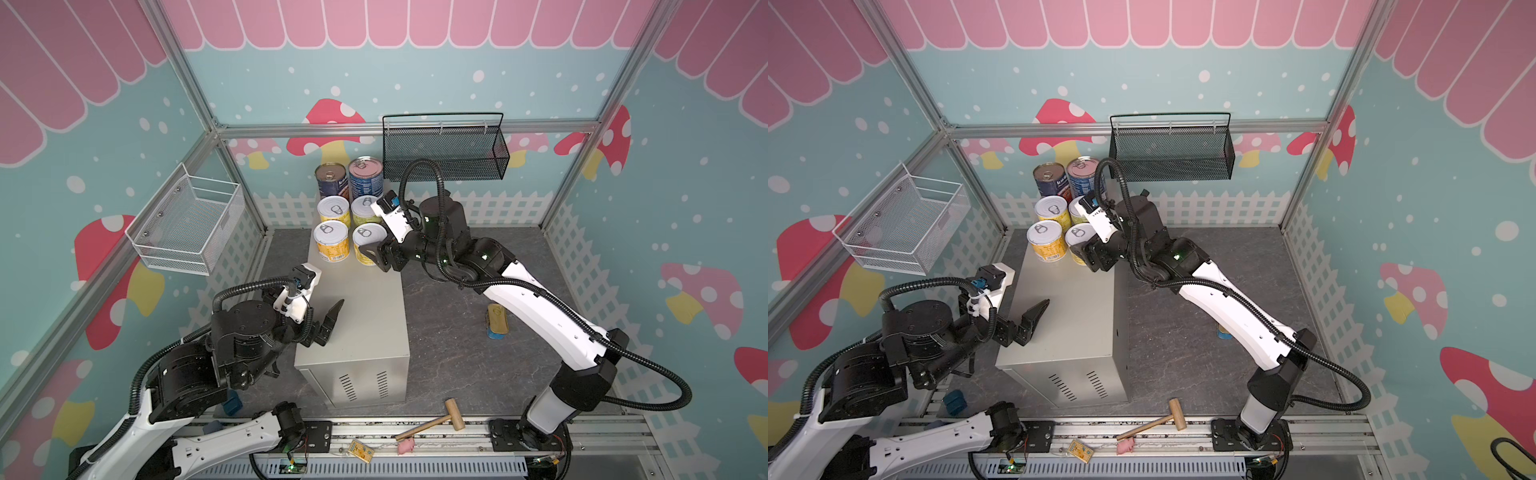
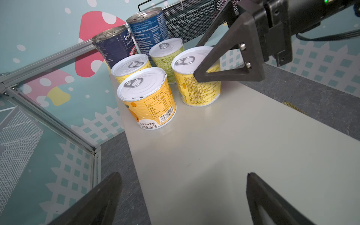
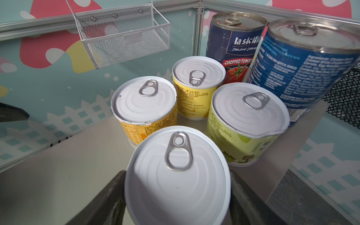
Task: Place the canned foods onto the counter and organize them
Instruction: 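Set the yellow can beside the other cans and open the right gripper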
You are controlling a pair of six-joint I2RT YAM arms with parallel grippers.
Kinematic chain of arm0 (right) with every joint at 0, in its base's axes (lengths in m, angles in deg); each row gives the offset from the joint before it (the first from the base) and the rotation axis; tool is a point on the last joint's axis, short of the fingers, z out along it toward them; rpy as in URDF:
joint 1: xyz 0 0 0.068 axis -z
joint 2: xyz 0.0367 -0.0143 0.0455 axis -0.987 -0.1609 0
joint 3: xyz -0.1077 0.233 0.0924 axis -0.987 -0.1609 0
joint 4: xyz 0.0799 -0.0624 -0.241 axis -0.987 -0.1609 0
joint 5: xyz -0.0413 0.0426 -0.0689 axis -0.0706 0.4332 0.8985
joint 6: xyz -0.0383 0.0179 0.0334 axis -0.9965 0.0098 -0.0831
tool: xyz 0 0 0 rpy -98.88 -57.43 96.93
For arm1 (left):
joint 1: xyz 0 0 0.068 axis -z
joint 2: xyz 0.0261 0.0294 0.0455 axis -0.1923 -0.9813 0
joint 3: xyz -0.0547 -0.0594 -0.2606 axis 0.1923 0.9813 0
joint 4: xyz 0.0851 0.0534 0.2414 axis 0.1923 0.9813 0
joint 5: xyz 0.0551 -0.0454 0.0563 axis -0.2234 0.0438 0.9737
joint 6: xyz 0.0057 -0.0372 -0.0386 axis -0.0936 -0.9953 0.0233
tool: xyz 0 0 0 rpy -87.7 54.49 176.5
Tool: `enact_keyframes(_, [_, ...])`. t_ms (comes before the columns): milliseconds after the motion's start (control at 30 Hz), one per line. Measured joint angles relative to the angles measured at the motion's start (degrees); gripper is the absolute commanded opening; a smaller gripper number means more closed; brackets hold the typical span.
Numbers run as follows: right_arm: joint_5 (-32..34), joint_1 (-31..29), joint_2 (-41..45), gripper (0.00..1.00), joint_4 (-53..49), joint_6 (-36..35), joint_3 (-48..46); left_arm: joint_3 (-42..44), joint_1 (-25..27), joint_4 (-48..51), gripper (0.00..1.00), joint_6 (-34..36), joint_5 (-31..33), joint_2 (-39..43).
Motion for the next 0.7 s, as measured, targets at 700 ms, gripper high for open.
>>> enact_keyframes(700, [2.0, 0.1, -1.3, 0.75, 2.4, 0.0, 0.1, -1.3, 0.0, 0.3, 0.99, 0.1, 0.0, -0.1])
